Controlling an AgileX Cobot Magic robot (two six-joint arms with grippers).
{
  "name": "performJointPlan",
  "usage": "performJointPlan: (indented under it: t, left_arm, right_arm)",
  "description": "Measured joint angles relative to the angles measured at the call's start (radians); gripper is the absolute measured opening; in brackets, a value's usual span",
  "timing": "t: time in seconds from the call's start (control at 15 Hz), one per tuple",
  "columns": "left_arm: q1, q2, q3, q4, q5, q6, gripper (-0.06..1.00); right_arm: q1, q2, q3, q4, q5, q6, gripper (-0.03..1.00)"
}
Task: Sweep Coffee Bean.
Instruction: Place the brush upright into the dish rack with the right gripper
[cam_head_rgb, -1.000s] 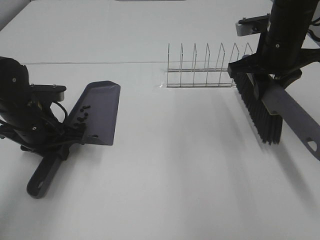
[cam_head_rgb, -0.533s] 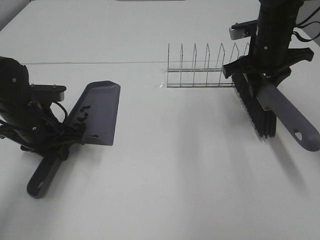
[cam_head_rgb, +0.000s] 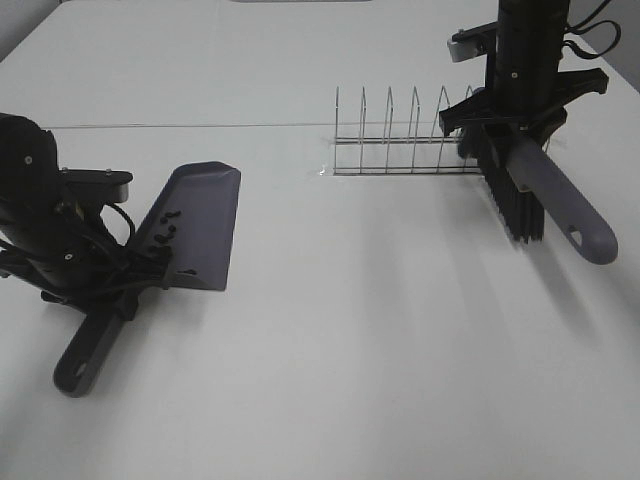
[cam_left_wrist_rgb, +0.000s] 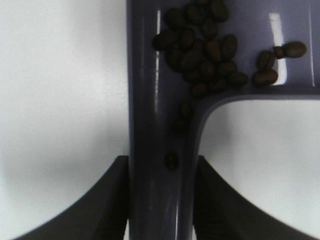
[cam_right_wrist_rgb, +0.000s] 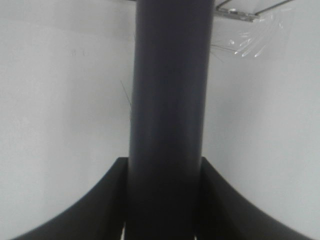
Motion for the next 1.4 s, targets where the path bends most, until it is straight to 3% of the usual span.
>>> performJointPlan:
  t: [0.4, 1.0, 1.4]
  left_arm:
    - [0.000, 0.000, 0.000, 0.000, 0.000, 0.000, 0.35]
    - [0.000, 0.000, 0.000, 0.002, 0.000, 0.000, 0.35]
    - [0.000, 0.000, 0.000, 0.002, -0.001, 0.000, 0.35]
  right_arm:
    - [-0.003, 0.120, -0.176, -0.025, 0.001, -0.001, 0.36]
    - [-0.057, 0.128, -0.196, 0.085, 0.031, -0.034, 0.36]
    - [-0.063, -0.049, -0.123, 0.148, 0.078, -0.047, 0.36]
